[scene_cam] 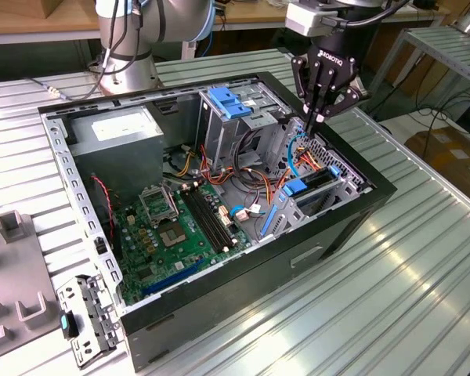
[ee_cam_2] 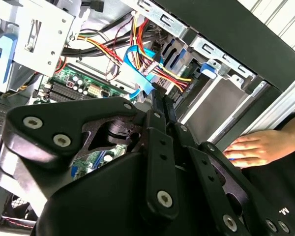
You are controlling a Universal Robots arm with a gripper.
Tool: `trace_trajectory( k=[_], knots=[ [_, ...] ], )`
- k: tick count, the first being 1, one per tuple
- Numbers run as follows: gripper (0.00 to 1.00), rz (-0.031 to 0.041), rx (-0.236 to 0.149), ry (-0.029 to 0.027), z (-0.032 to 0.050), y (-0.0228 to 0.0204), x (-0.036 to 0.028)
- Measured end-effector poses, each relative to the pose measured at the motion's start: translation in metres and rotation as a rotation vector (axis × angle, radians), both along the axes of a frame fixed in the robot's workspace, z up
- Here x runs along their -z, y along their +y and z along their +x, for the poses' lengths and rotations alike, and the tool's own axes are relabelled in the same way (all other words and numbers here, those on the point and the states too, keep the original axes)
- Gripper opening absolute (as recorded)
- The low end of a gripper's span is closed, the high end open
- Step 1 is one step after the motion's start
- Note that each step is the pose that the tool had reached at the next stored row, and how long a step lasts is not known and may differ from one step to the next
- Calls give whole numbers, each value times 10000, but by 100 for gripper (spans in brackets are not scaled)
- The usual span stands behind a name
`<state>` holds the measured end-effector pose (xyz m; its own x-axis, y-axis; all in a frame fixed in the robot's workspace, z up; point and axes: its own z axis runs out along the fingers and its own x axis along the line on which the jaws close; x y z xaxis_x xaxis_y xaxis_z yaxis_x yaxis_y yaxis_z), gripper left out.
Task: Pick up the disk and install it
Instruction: 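Insert the second disk wire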
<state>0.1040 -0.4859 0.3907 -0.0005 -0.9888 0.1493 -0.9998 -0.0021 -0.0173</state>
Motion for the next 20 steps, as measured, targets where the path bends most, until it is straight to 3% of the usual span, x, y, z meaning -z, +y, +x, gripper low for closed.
trace_trajectory(
  k=[4,8,12,13,14,16,17,19,20],
  knots=[
    [17,-10,-1,2,1,16,-3],
    [17,-9,1,43,2,28,-14],
    [17,-9,2,83,2,71,-32],
    [17,-39,2,87,3,89,-32],
    [17,-143,2,87,7,106,-31],
    [17,-468,3,87,9,118,-7],
    [17,-595,4,87,8,118,5],
    [17,-715,4,87,9,119,20],
    [17,-848,5,87,8,119,38]
  ],
)
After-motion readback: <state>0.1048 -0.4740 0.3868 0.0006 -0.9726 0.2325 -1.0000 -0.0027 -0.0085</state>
